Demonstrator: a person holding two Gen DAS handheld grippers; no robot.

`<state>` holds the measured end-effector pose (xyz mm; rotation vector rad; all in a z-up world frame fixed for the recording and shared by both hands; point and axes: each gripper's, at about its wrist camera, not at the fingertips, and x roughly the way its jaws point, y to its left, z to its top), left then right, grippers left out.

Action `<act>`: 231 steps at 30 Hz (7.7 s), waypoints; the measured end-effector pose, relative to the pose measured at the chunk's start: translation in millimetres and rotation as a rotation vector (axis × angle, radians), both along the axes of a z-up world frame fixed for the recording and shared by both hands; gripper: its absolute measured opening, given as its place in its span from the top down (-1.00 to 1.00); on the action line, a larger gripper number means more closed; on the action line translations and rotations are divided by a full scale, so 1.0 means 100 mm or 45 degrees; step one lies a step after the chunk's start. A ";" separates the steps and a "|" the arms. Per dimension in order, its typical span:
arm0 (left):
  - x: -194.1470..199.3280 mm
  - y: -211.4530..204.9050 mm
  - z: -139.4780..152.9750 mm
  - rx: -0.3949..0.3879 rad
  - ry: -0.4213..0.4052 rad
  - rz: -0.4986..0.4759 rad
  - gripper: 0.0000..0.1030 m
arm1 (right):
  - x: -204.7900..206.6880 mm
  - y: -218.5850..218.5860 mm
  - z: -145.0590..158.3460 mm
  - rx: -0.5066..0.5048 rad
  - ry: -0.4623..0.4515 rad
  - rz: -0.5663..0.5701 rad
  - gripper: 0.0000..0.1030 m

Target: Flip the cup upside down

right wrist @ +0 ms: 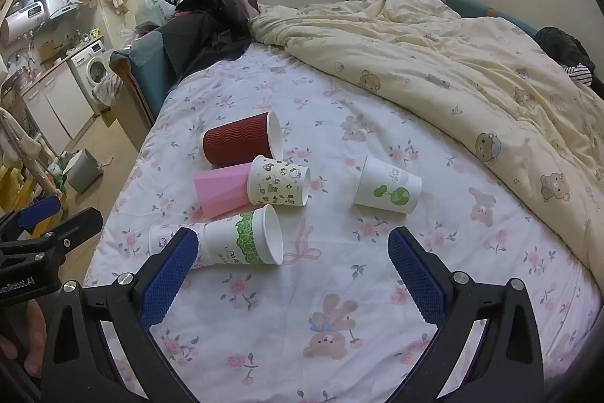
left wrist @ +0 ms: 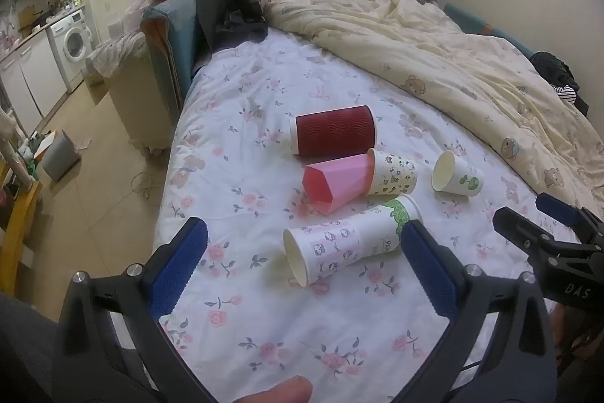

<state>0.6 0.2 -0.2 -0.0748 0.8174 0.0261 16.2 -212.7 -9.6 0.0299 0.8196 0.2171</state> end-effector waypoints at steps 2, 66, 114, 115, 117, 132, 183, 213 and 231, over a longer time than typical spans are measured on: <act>0.00 0.00 0.00 0.000 0.000 0.001 -0.97 | 0.00 -0.01 0.00 0.000 -0.001 0.001 -1.00; -0.01 0.02 0.03 0.003 -0.013 -0.003 -0.97 | 0.00 -0.04 0.00 0.007 0.017 -0.002 -1.00; 1.29 -0.38 -0.24 0.281 0.385 -0.382 -0.97 | 0.89 -0.34 -0.22 -0.008 0.172 -0.099 -1.00; 1.38 -0.41 -0.30 0.289 0.426 -0.412 -0.97 | 0.90 -0.36 -0.23 -0.006 0.179 -0.109 -1.00; 1.53 -0.47 -0.41 0.320 0.507 -0.468 -0.97 | 0.93 -0.41 -0.26 0.010 0.202 -0.133 -1.00; 2.14 -0.88 -1.30 0.620 0.866 -0.943 -0.96 | 1.03 -0.49 -0.43 -0.032 0.295 -0.172 -1.00; 0.49 -0.58 -0.42 -0.196 0.640 -0.297 -0.10 | 0.15 -0.73 -0.16 0.156 0.261 -0.236 -1.00; 0.18 -0.97 -1.45 -0.249 0.774 0.077 -0.11 | 0.01 -0.96 -0.16 0.219 0.261 -0.309 -1.00; 0.18 -1.01 -1.50 -0.237 0.776 0.039 -0.89 | 0.04 -0.95 -0.16 0.220 0.249 -0.324 -1.00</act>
